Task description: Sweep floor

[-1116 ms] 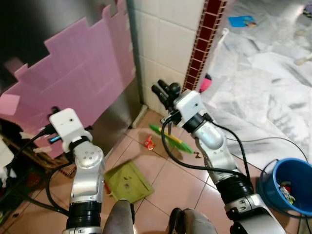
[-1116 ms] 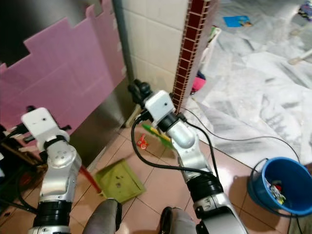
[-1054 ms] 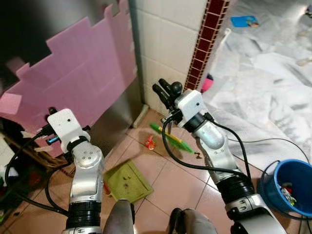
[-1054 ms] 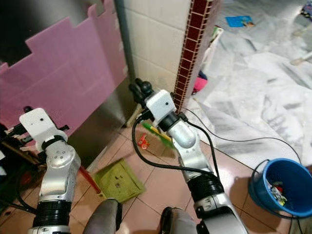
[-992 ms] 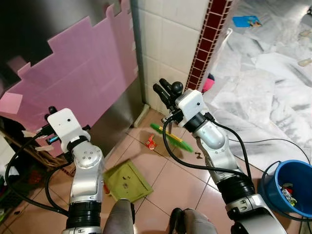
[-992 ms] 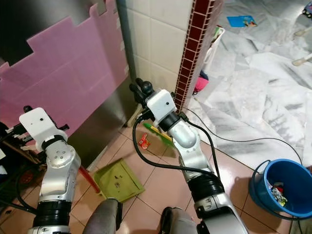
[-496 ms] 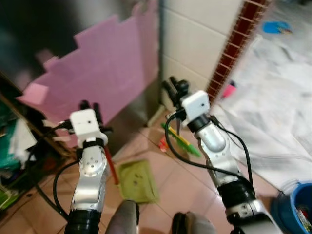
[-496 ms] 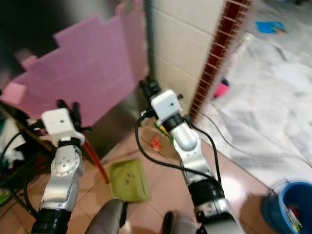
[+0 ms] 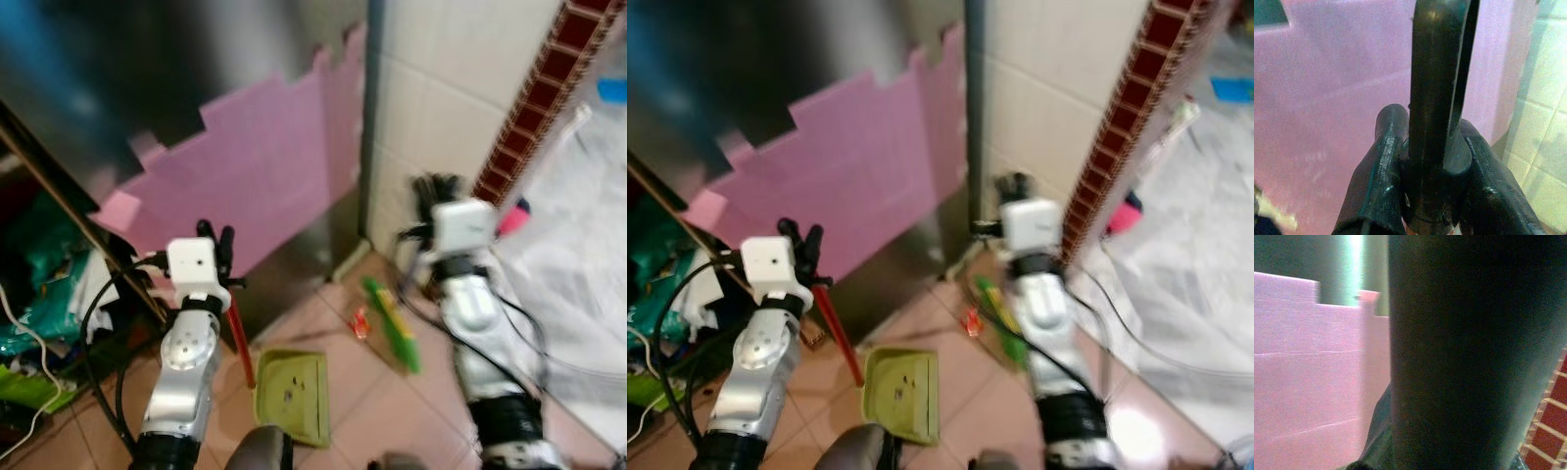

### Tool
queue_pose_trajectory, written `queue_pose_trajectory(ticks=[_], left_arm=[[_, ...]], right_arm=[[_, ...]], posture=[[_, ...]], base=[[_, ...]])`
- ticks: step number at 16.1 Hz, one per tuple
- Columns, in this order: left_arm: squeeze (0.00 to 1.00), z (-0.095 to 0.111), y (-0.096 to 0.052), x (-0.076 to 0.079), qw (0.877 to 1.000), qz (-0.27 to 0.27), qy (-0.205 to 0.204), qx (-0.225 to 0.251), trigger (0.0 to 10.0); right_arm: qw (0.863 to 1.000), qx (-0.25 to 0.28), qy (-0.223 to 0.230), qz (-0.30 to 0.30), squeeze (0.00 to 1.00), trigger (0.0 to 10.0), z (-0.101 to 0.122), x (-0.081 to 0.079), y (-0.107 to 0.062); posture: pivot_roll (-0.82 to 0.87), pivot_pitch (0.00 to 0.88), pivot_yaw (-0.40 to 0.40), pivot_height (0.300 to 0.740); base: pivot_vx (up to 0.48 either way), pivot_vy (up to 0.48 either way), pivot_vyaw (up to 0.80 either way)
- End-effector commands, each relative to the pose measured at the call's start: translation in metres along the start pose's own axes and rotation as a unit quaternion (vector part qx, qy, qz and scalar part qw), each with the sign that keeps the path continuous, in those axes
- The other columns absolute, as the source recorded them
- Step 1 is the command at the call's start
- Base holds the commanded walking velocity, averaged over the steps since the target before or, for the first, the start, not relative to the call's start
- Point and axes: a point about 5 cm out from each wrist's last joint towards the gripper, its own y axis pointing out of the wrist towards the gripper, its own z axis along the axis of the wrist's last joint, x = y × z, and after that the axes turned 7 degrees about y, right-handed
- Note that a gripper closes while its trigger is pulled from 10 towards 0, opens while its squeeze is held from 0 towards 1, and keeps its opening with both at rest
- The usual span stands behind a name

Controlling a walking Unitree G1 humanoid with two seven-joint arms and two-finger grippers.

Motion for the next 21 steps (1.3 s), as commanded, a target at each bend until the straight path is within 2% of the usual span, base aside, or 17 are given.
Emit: queue_pose_trajectory(ticks=[1,4,6,8,10,11,13,15,17,18,19,21], left_arm=[[0.00,-0.002,-0.002,-0.015,0.999,0.034,0.016,0.006,10.0],[0.00,-0.001,0.000,-0.021,0.991,0.134,0.015,0.016,10.0],[0.00,-0.006,0.004,-0.028,0.982,0.186,0.026,0.001,10.0],[0.00,-0.018,0.004,-0.039,0.969,0.245,0.017,-0.028,10.0],[0.00,-0.025,0.004,-0.036,0.966,0.254,-0.006,-0.038,10.0],[0.00,-0.026,0.005,-0.033,0.965,0.258,-0.004,-0.039,10.0],[0.00,-0.025,0.008,-0.029,0.967,0.254,-0.005,-0.034,10.0],[0.00,-0.026,0.009,-0.027,0.967,0.255,-0.001,-0.030,10.0],[0.00,-0.027,0.010,-0.023,0.969,0.244,-0.016,-0.029,10.0],[0.00,-0.027,0.011,-0.020,0.971,0.238,-0.019,-0.026,10.0],[0.00,-0.027,0.012,-0.018,0.971,0.237,-0.015,-0.025,10.0],[0.00,-0.027,0.015,-0.015,0.973,0.231,-0.014,-0.022,10.0]], right_arm=[[1.000,0.003,-0.002,0.011,0.00,10.0,0.001,-0.007,0.003],[0.998,0.019,0.009,0.063,0.00,10.0,0.007,-0.018,0.021],[0.994,0.037,0.010,0.098,0.00,10.0,0.015,-0.027,0.036],[0.988,0.046,0.018,0.144,0.00,10.0,0.019,-0.041,0.048],[0.979,0.036,0.030,0.201,0.00,10.0,0.013,-0.062,0.049],[0.974,0.034,0.029,0.220,0.00,10.0,0.010,-0.069,0.047],[0.964,0.021,0.037,0.263,0.00,10.0,0.002,-0.083,0.036],[0.956,0.011,0.030,0.292,0.00,10.0,-0.008,-0.088,0.024],[0.951,-0.009,0.036,0.306,0.00,10.0,-0.016,-0.088,0.014],[0.950,-0.020,0.049,0.308,0.00,10.0,-0.020,-0.088,0.010],[0.947,-0.043,0.099,0.304,0.00,10.0,-0.021,-0.089,0.008],[0.929,-0.065,0.175,0.320,0.00,10.0,-0.011,-0.091,0.012]], posture=[[0.00,0.000,0.046,0.740],[0.02,0.000,0.032,0.740],[0.02,0.000,0.024,0.740],[0.02,0.000,0.019,0.740],[0.01,0.000,0.008,0.740],[0.02,0.000,0.005,0.740],[0.01,0.000,0.003,0.740],[0.01,0.000,0.004,0.740],[0.00,0.000,0.005,0.740],[-0.01,0.000,0.007,0.740],[-0.01,0.000,0.007,0.740],[-0.02,0.000,0.011,0.740]], base=[[0.000,0.000,0.51],[0.000,0.000,0.00],[0.000,0.000,0.00],[0.000,0.000,0.00],[0.000,0.000,0.00],[0.000,0.000,0.00],[0.000,0.000,0.00],[0.000,0.000,0.00],[0.000,0.000,0.00],[0.000,0.000,0.00],[0.000,0.000,0.00],[0.000,0.000,0.00]])
